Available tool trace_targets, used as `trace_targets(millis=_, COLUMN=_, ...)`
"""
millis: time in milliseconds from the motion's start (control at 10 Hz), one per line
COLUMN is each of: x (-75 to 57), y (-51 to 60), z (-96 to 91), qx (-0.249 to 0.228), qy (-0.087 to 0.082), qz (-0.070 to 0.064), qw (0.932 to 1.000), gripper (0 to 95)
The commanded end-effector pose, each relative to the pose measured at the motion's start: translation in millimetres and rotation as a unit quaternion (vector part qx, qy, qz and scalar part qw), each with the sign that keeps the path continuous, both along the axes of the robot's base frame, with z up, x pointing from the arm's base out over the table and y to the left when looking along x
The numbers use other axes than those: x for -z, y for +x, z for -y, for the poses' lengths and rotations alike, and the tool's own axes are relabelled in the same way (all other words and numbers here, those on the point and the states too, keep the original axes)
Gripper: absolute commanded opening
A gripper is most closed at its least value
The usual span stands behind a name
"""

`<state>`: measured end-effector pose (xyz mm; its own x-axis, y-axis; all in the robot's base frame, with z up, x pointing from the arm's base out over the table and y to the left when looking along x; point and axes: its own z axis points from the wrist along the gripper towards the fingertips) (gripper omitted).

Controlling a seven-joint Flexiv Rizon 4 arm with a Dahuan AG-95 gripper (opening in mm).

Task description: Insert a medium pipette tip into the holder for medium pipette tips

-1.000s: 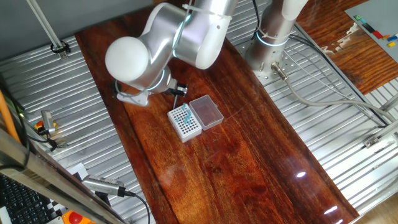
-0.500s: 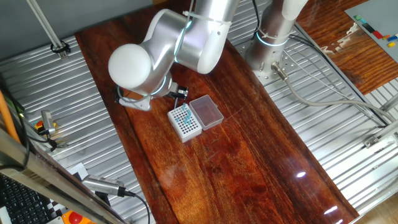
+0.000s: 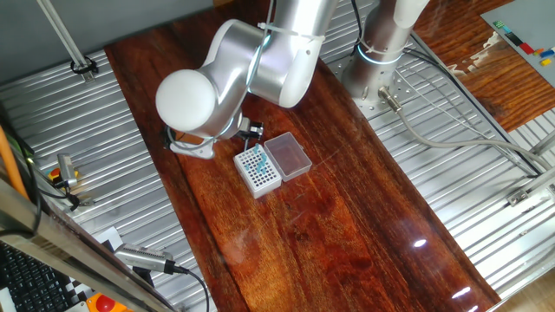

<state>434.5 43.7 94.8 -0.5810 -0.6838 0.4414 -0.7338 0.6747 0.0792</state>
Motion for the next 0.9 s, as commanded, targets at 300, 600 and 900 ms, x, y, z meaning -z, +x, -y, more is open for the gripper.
trace_targets(millis=300, x=0.0, y=0.2, z=0.5, qx=-0.001, qy=-0.002, qz=0.001, qw=1.0, gripper=0.0)
trace_targets(millis=600, x=1.0, y=-0.6, z=1.0, qx=-0.004, qy=-0.003, qz=0.0, qw=1.0, gripper=0.0)
trace_targets(millis=900, x=5.5, y=-3.3, z=0.3, qx=-0.003, qy=-0.003, qz=0.002, qw=1.0, gripper=0.0)
